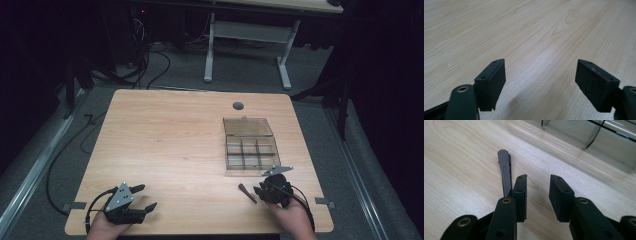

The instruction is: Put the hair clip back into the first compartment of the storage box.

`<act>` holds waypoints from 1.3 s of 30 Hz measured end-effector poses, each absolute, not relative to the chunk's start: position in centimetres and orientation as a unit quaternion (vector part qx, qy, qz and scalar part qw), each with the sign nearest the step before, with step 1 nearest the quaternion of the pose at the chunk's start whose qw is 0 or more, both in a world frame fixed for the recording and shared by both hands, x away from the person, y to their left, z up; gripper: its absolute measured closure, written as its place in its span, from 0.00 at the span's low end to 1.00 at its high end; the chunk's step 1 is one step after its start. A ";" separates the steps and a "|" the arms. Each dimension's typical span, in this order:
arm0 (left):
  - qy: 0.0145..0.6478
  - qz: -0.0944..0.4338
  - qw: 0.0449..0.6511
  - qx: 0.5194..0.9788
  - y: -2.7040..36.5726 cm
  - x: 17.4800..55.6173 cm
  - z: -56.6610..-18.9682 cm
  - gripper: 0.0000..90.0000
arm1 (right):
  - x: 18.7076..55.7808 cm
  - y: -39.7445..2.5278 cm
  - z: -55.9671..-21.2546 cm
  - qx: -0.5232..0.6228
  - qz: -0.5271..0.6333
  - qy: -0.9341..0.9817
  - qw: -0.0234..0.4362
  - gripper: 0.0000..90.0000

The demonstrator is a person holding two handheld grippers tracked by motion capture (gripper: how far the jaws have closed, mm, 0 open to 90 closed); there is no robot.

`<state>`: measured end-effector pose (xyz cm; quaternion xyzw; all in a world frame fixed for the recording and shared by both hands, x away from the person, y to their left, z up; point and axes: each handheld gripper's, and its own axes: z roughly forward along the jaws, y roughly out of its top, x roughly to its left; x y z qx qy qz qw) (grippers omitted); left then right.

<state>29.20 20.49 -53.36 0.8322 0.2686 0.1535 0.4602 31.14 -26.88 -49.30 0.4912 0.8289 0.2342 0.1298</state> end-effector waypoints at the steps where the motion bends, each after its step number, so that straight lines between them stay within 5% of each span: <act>1: 0.269 0.153 0.460 0.832 20.5 29.2 -53.4 0.28 | 31.2 -26.9 -49.2 0.493 0.234 0.829 0.126 0.75; 39: 0.263 0.148 0.457 0.837 20.4 29.2 -53.3 0.28 | 33.7 -24.3 -48.5 0.450 0.114 0.885 0.037 0.70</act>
